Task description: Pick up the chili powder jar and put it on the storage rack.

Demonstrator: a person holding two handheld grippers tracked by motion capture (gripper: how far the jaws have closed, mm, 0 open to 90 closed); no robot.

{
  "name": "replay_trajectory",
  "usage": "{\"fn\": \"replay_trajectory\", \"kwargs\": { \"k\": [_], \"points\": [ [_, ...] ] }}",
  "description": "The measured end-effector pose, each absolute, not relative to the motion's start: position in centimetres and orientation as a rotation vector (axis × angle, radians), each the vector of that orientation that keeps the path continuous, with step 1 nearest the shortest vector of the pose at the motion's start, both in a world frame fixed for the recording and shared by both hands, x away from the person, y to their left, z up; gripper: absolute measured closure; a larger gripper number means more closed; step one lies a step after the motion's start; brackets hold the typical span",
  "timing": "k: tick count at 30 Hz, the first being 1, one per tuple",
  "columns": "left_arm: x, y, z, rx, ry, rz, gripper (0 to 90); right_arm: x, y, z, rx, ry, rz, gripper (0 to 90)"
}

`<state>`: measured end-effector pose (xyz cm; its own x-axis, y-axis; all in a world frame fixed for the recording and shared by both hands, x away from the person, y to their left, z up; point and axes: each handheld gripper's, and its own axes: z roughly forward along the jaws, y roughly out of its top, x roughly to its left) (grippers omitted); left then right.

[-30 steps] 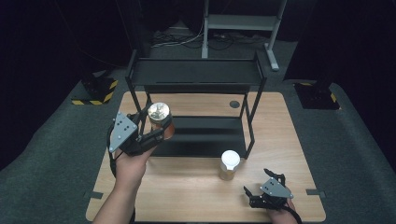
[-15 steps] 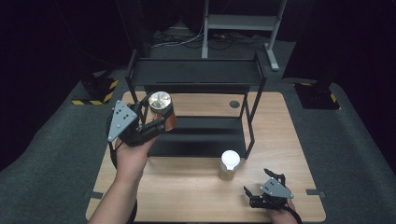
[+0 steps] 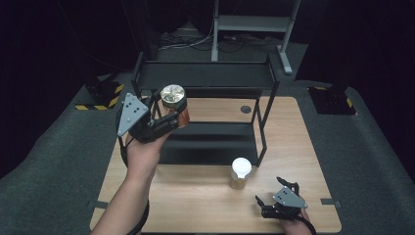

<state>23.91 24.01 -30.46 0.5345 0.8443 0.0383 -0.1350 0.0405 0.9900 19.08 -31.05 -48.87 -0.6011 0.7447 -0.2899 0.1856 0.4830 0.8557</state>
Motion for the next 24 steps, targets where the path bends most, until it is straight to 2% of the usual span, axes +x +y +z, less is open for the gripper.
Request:
{"fn": "replay_trajectory", "kwargs": {
  "k": [24],
  "points": [
    [26.8,22.3,-27.6,1.292,0.701,0.878,33.8,19.1,-31.1,-48.9,0.767,2.064,1.084,0.0]
  ]
}}
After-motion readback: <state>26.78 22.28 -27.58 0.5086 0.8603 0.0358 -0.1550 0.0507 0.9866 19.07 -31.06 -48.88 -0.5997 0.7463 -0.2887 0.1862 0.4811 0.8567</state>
